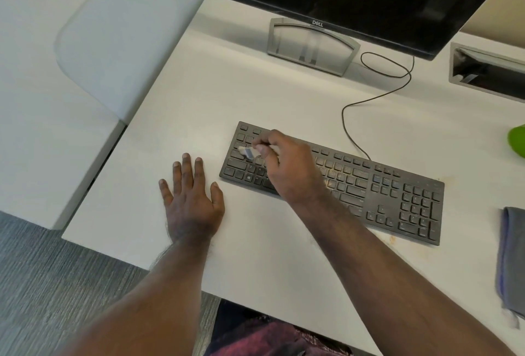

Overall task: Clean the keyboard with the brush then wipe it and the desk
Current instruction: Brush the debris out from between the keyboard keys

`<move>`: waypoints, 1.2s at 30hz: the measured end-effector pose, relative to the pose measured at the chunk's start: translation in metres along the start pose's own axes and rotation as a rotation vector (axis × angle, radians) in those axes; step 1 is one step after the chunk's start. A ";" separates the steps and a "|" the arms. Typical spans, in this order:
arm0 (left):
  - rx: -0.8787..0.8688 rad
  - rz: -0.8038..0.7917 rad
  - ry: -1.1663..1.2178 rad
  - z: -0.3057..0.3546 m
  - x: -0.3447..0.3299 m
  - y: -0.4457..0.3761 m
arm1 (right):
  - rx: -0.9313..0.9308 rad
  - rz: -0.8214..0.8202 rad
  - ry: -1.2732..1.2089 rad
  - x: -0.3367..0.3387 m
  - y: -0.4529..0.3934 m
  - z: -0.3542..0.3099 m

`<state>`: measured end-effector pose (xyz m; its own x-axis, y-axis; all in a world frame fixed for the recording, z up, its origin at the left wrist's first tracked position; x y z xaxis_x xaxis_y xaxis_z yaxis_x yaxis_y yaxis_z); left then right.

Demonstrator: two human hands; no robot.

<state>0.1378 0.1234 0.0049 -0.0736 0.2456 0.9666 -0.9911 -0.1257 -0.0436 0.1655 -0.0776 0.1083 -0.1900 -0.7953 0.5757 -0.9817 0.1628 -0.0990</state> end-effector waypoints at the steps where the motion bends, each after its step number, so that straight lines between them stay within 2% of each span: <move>1: -0.001 0.002 -0.001 0.000 0.000 0.000 | 0.006 -0.014 -0.020 -0.005 -0.001 -0.002; 5: -0.003 0.009 0.007 0.000 0.000 0.000 | -0.017 -0.027 -0.098 -0.014 -0.005 -0.008; 11: -0.007 0.010 0.008 0.000 -0.001 0.000 | -0.091 0.119 -0.057 0.006 -0.007 0.002; 15: -0.010 0.017 0.004 -0.001 -0.002 0.000 | -0.066 0.057 0.016 -0.001 0.003 0.001; 19: -0.012 0.019 0.009 0.000 -0.001 0.001 | -0.051 0.008 -0.020 -0.012 0.008 -0.007; 25: -0.006 0.033 0.027 -0.001 -0.002 0.000 | -0.117 0.143 -0.105 0.010 0.002 0.002; 31: -0.005 0.029 0.020 -0.001 -0.003 0.000 | -0.108 0.017 -0.053 -0.006 0.009 -0.002; 36: -0.008 0.027 0.022 -0.001 -0.003 0.000 | -0.145 0.054 -0.095 0.001 0.003 -0.002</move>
<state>0.1375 0.1236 0.0018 -0.1023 0.2631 0.9593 -0.9896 -0.1250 -0.0713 0.1625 -0.0765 0.1102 -0.2493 -0.8338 0.4926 -0.9590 0.2834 -0.0057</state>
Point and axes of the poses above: each hand's wrist, its own y-axis away from the middle knuckle, its own x-axis out of the back of the hand, z = x × y, the point moved 4 cm from there along -y, towards the middle knuckle, and after that the axes turned 6 degrees about z, right-handed, at the moved point
